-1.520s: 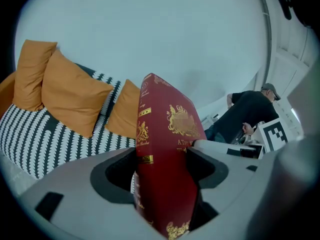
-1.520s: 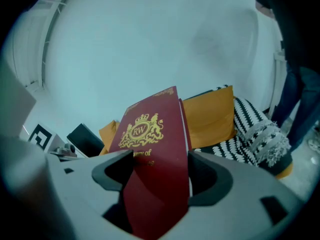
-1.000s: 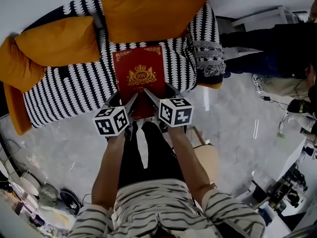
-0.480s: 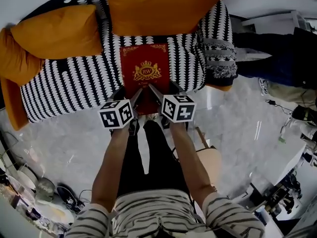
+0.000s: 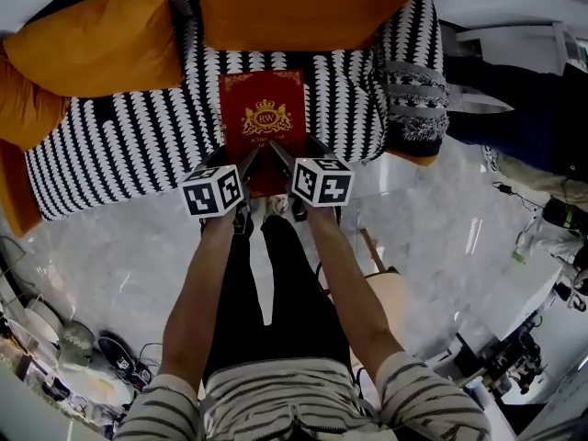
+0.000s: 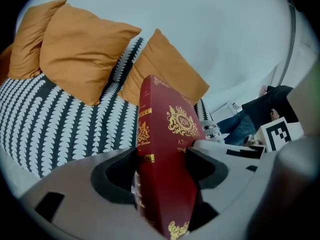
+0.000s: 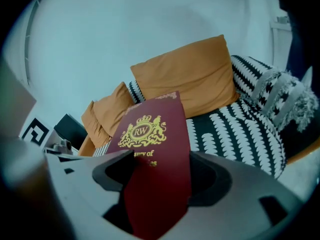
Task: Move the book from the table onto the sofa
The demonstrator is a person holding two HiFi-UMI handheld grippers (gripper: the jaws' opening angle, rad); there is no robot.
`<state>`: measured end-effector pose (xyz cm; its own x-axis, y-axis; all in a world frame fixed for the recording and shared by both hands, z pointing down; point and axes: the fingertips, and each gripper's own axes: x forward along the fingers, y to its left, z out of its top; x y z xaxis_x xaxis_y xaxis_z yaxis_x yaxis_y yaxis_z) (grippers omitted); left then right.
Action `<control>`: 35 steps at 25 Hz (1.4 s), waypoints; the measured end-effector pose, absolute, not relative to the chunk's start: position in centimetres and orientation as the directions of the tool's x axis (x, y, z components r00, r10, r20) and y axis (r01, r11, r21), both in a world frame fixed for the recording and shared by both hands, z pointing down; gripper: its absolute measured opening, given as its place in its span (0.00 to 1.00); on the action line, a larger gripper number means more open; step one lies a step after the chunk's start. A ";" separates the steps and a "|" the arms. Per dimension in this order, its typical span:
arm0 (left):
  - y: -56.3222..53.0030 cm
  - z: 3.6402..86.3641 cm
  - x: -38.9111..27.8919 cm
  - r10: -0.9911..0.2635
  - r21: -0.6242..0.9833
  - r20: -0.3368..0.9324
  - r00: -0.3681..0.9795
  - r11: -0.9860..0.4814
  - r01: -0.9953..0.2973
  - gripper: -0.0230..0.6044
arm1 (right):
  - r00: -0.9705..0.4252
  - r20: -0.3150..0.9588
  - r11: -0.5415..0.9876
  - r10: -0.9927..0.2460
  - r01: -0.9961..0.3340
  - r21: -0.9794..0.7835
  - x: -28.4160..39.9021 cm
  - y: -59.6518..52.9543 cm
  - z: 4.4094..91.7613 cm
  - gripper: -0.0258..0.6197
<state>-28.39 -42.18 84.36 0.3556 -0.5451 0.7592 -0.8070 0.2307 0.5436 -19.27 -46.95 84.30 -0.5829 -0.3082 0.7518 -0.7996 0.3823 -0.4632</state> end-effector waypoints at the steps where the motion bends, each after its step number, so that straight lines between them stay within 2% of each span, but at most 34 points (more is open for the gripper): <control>1: -42.2 85.1 -28.5 -0.541 0.542 0.762 0.355 0.235 -0.807 0.54 | -0.582 0.754 0.382 -0.304 -0.800 -0.463 -19.4 -47.0 85.0 0.57; 17: -42.8 94.0 -28.7 -0.475 0.517 0.804 0.357 0.263 -0.815 0.54 | -0.569 0.786 0.323 -0.241 -0.811 -0.488 -19.4 -47.6 94.3 0.57; 35: -44.3 100.9 -27.6 -0.386 0.552 0.813 0.437 0.269 -0.790 0.54 | -0.519 0.836 0.296 -0.176 -0.838 -0.458 -18.8 -49.0 101.2 0.57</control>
